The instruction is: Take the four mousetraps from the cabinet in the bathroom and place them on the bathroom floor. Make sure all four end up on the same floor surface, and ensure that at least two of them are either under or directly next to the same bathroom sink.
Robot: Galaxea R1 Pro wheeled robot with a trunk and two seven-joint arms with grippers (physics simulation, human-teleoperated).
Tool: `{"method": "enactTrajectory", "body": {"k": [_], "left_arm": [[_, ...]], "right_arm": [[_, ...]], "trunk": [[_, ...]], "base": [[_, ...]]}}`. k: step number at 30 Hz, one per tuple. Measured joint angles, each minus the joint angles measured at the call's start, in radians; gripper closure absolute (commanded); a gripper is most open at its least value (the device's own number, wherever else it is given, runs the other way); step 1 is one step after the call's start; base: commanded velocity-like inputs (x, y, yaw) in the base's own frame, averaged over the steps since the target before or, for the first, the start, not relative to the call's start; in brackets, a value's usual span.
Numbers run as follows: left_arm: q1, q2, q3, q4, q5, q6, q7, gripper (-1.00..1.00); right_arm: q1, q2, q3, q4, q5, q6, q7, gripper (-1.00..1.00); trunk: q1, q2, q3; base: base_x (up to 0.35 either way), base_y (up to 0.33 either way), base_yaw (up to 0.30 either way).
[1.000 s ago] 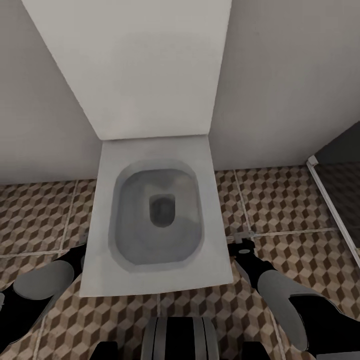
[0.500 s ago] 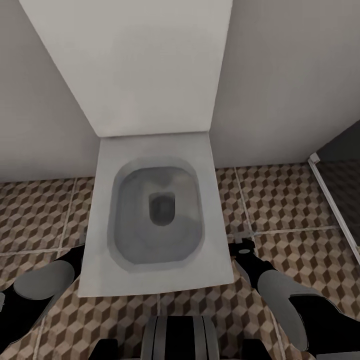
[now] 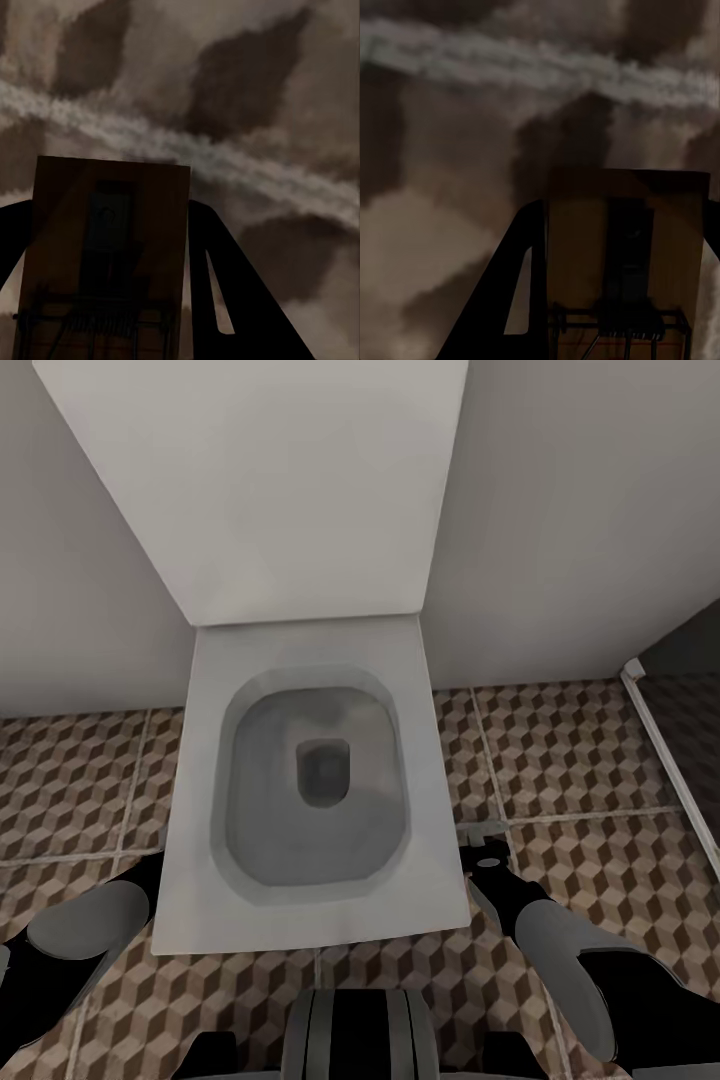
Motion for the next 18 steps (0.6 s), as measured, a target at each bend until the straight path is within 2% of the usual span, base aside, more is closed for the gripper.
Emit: {"method": "enactTrajectory", "body": {"k": [18], "left_arm": [[0.000, -0.001, 0.000, 0.000, 0.000, 0.000, 0.000, 1.00]], "right_arm": [[0.000, 0.000, 0.007, -0.009, 0.008, -0.001, -0.001, 1.00]], "trunk": [[-0.002, 0.000, -0.028]], "base": [[0.000, 0.000, 0.000]]}}
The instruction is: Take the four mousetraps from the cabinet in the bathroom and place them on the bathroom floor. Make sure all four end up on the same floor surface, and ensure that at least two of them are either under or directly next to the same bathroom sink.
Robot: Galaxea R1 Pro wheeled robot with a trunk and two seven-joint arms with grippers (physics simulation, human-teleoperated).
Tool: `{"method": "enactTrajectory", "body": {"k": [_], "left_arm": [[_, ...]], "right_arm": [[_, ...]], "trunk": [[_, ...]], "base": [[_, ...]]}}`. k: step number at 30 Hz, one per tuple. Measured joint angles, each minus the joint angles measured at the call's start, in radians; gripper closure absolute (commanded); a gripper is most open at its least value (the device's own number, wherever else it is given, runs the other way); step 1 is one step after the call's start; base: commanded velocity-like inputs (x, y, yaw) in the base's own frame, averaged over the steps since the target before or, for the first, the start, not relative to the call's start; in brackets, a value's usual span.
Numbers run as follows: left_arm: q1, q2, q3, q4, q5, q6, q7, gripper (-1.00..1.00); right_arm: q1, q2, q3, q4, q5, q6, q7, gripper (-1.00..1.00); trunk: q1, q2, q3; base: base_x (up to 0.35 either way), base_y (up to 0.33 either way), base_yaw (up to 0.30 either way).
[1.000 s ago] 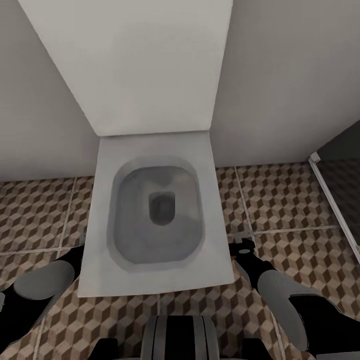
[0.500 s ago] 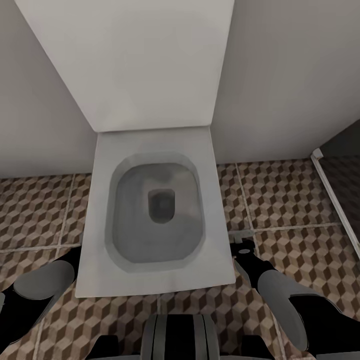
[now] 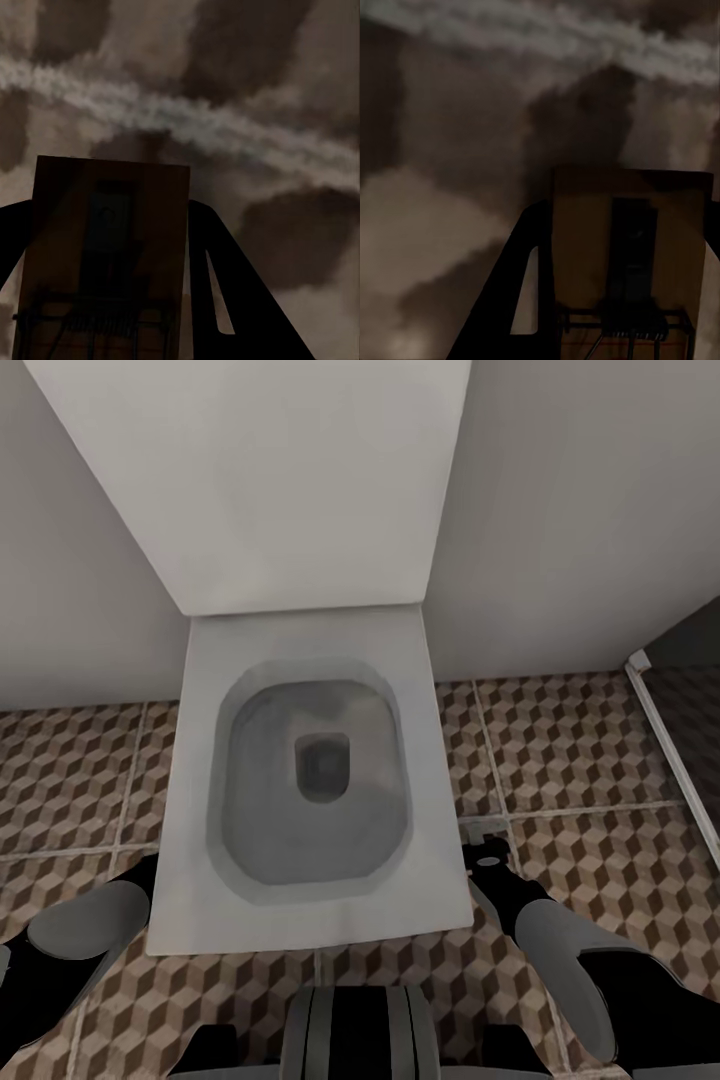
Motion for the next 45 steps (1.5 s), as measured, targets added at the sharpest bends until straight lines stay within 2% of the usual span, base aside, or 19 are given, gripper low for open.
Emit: {"method": "enactTrajectory", "body": {"k": [13, 14, 45], "left_arm": [[0.000, 0.000, 0.000, 0.000, 0.000, 0.000, 0.000, 1.00], [0.000, 0.000, 0.000, 0.000, 0.000, 0.000, 0.000, 1.00], [0.000, 0.000, 0.000, 0.000, 0.000, 0.000, 0.000, 1.00]], "right_arm": [[0.000, 0.000, -0.002, -0.017, 0.002, 0.000, -0.001, 1.00], [0.000, 0.000, -0.002, -0.017, 0.002, 0.000, -0.001, -1.00], [0.000, 0.001, 0.003, -0.015, 0.002, 0.000, -0.005, -1.00]], "trunk": [[0.001, 0.000, -0.015], [0.001, 0.000, -0.015], [-0.001, 0.000, -0.015]], "base": [[0.000, 0.000, 0.000], [0.000, 0.000, 0.000], [0.000, 0.000, 0.000]]}}
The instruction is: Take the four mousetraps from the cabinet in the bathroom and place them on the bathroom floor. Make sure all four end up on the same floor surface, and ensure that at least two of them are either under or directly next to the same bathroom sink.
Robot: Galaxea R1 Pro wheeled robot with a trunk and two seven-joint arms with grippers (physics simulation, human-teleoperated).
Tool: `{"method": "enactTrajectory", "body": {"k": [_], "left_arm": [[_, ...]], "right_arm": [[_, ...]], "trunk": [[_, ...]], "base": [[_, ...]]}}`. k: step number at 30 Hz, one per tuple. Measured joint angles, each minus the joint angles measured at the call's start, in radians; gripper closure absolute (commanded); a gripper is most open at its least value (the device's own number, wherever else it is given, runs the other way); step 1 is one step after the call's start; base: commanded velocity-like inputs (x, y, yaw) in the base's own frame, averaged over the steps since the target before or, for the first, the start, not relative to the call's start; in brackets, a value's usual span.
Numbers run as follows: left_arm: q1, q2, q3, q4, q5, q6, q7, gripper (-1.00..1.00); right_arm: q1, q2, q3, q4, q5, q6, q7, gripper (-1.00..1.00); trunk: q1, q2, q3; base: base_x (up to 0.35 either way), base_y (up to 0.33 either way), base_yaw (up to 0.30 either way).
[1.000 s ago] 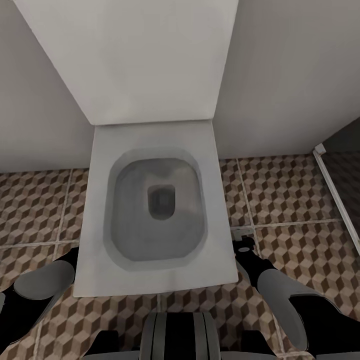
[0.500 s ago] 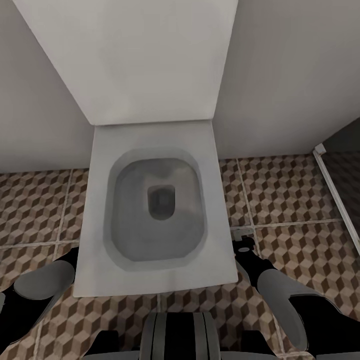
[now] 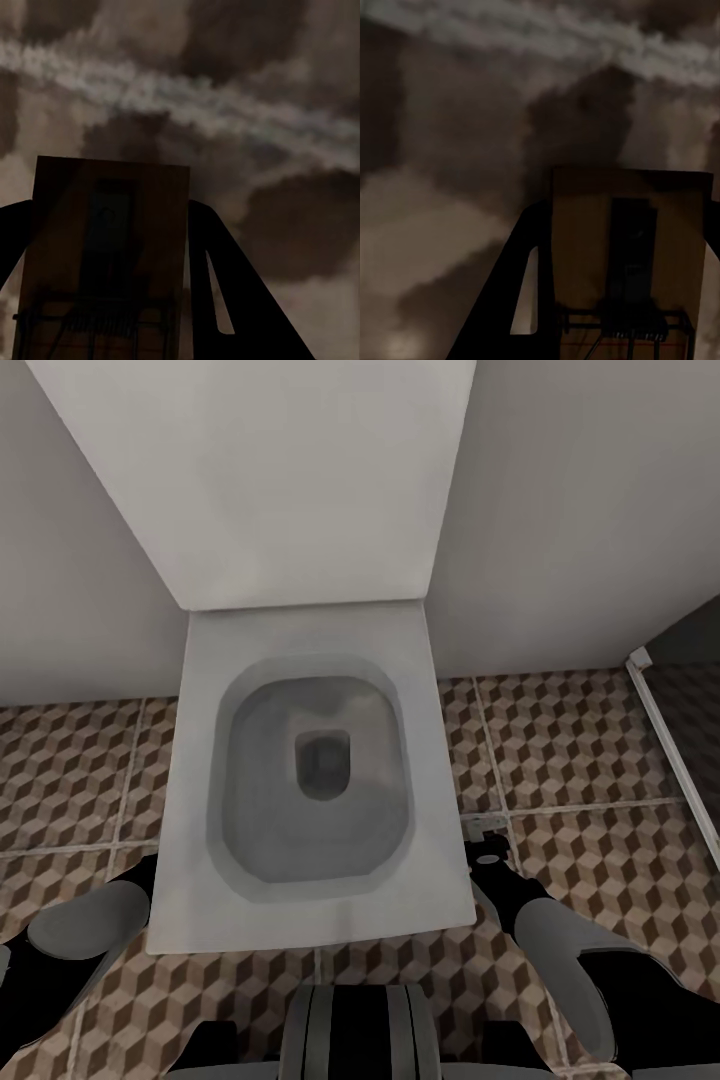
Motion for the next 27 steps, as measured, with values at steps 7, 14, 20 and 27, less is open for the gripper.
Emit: {"method": "enactTrajectory", "body": {"k": [7, 14, 20, 27], "left_arm": [[0.000, 0.000, 0.000, 0.000, 0.000, 0.000, 0.001, 1.00], [0.000, 0.000, 0.000, 0.000, 0.000, 0.000, 0.001, 1.00], [0.000, 0.000, 0.000, 0.000, 0.000, 0.000, 0.000, 1.00], [0.000, 0.000, 0.000, 0.000, 0.000, 0.000, 0.001, 1.00]], "right_arm": [[0.000, 0.000, 0.000, 0.000, 0.000, 0.000, 0.000, -1.00], [0.000, 0.000, 0.001, 0.001, 0.000, -0.001, 0.001, -1.00], [0.000, -0.001, -0.003, -0.003, -0.004, 0.001, 0.003, -1.00], [0.000, 0.000, -0.002, -0.003, -0.004, 0.001, 0.002, -1.00]], "trunk": [[0.000, 0.000, 0.000], [0.000, 0.000, 0.000], [0.002, 0.000, 0.000], [0.002, 0.000, 0.000]], "base": [[0.000, 0.000, 0.000], [0.000, 0.000, 0.000], [0.000, 0.000, 0.000], [0.000, 0.000, 0.000]]}}
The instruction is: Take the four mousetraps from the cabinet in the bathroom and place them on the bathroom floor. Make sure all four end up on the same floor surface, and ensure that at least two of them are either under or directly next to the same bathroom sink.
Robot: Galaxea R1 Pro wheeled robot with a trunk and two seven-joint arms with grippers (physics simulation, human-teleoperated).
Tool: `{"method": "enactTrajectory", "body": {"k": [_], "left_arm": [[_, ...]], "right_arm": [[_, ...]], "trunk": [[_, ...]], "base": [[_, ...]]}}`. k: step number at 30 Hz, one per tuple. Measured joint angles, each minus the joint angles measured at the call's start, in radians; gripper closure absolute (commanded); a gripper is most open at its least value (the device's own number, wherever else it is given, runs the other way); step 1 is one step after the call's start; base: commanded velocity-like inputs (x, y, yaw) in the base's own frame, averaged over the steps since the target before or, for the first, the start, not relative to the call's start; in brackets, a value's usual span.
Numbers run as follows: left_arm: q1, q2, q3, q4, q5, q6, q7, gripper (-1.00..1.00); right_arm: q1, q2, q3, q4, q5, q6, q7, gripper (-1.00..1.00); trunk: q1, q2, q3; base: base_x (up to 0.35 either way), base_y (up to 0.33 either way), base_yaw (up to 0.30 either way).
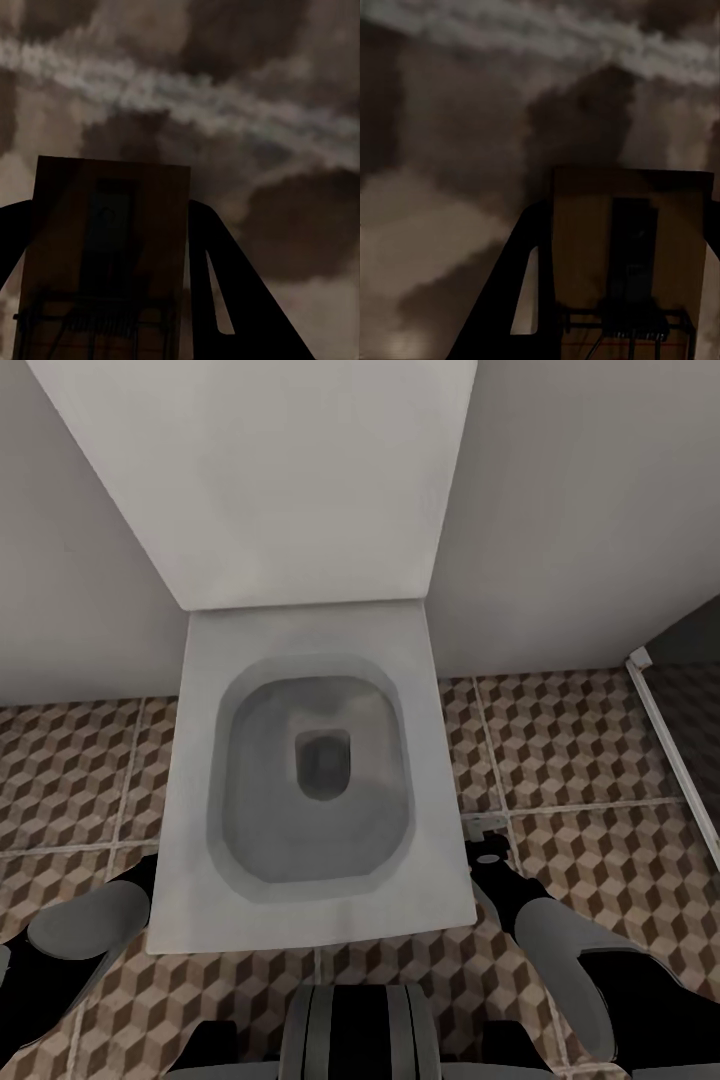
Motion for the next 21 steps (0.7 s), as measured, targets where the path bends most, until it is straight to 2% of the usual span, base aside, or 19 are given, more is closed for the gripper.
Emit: {"method": "enactTrajectory", "body": {"k": [21], "left_arm": [[0.000, 0.001, 0.000, 0.000, 0.000, -0.006, -0.001, 1.00]], "right_arm": [[0.000, 0.000, 0.000, 0.000, 0.001, 0.001, 0.000, -1.00]], "trunk": [[0.000, 0.000, 0.000]], "base": [[0.000, 0.000, 0.000]]}}
